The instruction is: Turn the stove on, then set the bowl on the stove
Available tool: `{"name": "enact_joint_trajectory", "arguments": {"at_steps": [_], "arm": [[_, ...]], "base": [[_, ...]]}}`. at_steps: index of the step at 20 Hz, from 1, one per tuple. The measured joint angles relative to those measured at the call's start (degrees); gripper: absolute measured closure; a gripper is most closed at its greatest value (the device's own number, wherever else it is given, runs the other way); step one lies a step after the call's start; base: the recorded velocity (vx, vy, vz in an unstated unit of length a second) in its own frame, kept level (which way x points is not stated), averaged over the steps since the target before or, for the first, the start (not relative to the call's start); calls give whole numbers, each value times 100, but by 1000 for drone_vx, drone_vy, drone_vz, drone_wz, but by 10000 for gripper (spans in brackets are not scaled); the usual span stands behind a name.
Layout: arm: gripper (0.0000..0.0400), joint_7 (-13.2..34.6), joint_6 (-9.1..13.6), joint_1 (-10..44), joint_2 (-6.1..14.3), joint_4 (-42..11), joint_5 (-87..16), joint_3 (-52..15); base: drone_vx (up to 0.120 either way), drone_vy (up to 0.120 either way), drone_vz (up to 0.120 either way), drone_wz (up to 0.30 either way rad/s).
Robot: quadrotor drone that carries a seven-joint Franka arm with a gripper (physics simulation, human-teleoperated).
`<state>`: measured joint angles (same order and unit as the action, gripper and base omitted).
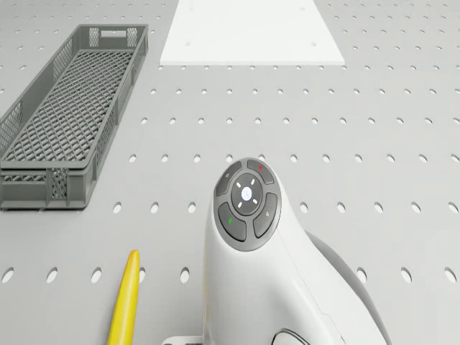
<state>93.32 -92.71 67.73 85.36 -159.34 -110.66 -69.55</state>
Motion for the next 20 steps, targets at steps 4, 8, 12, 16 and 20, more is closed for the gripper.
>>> {"name": "enact_joint_trajectory", "arguments": {"at_steps": [4, 8, 12, 16, 20], "arm": [[298, -1, 31, -11, 11, -30, 92, -95], [298, -8, 37, -12, 23, -42, 135, -137], [298, -16, 33, -10, 35, -46, 156, -155], [298, -21, 25, -7, 46, -47, 167, -162], [298, -24, 17, -4, 56, -47, 173, -166]], "base": [[-120, 120, 120, 0], [-120, 120, 120, 0], [-120, 120, 120, 0], [-120, 110, 100, 0], [-120, 0, 0, 0]]}}
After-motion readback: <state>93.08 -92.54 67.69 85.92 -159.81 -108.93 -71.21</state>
